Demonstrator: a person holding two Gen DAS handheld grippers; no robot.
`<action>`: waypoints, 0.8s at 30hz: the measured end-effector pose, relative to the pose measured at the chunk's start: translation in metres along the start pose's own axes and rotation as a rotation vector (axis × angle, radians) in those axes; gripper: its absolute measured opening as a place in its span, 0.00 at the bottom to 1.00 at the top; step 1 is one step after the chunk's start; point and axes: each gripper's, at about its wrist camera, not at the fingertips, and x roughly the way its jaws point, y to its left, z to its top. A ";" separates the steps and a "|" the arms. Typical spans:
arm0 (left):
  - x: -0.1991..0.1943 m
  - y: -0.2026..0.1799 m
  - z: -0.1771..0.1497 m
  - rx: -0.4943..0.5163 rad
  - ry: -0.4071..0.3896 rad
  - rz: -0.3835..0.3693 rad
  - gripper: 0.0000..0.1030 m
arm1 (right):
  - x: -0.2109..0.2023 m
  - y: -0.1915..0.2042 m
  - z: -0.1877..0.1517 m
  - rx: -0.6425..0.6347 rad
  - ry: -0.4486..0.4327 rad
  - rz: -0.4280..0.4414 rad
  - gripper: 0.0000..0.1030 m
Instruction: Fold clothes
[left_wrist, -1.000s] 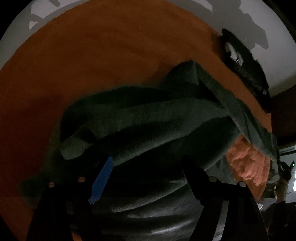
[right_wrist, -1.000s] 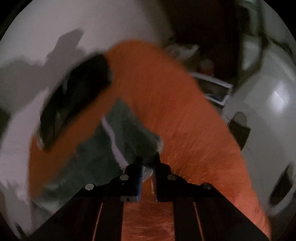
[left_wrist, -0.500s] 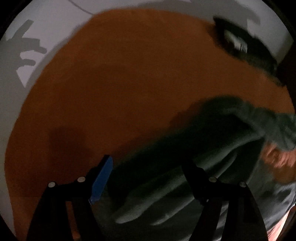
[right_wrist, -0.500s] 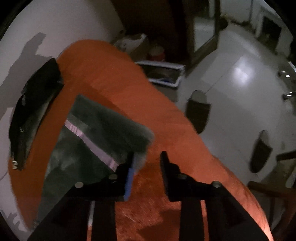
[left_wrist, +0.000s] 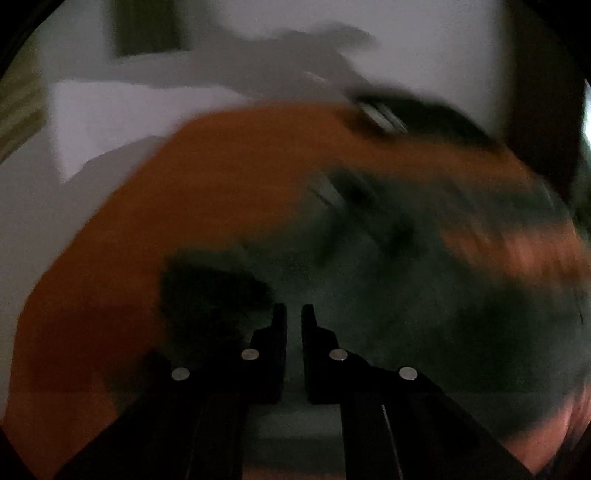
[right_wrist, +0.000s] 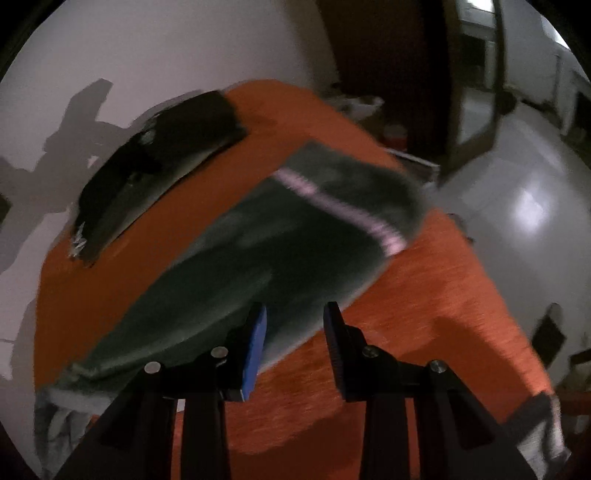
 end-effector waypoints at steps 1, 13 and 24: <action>0.006 -0.012 -0.015 0.046 0.078 -0.018 0.09 | 0.004 0.013 -0.003 -0.028 0.016 0.008 0.30; -0.011 0.114 0.119 -0.206 0.029 -0.055 0.85 | 0.033 0.142 -0.039 -0.334 0.114 0.144 0.35; 0.071 0.189 0.121 -0.534 0.339 -0.238 0.73 | 0.032 0.181 -0.068 -0.396 0.190 0.224 0.35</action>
